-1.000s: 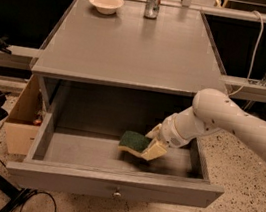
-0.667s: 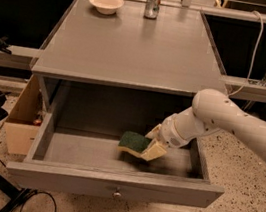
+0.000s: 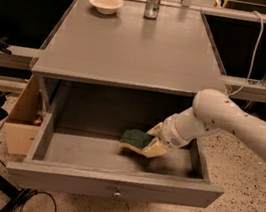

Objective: Place sponge into top drawer

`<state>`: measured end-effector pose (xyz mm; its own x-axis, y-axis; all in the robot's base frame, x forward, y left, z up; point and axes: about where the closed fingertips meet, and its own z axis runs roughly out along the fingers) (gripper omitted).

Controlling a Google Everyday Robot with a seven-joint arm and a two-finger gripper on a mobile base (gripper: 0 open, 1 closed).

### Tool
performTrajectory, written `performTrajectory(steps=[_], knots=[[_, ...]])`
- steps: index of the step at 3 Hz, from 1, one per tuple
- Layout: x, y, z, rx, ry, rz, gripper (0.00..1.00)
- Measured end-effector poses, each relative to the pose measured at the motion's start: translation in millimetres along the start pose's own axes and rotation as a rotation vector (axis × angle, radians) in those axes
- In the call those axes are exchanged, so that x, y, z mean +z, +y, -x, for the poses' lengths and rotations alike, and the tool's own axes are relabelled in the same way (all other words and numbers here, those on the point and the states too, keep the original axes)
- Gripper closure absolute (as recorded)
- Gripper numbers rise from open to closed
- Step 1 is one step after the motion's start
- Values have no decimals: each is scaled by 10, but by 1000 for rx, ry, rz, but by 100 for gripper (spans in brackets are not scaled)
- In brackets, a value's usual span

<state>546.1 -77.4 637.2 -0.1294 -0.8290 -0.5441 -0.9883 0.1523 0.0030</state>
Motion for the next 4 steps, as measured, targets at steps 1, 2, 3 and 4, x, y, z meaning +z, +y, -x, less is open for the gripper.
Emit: performTrajectory(steps=[1,2,3,4], knots=[[0,0,0,0,0,0,0],[0,0,0,0,0,0,0],[-234,28,163,-43,-23,24,0],[-1228,161,584,-168,-54,41,0]])
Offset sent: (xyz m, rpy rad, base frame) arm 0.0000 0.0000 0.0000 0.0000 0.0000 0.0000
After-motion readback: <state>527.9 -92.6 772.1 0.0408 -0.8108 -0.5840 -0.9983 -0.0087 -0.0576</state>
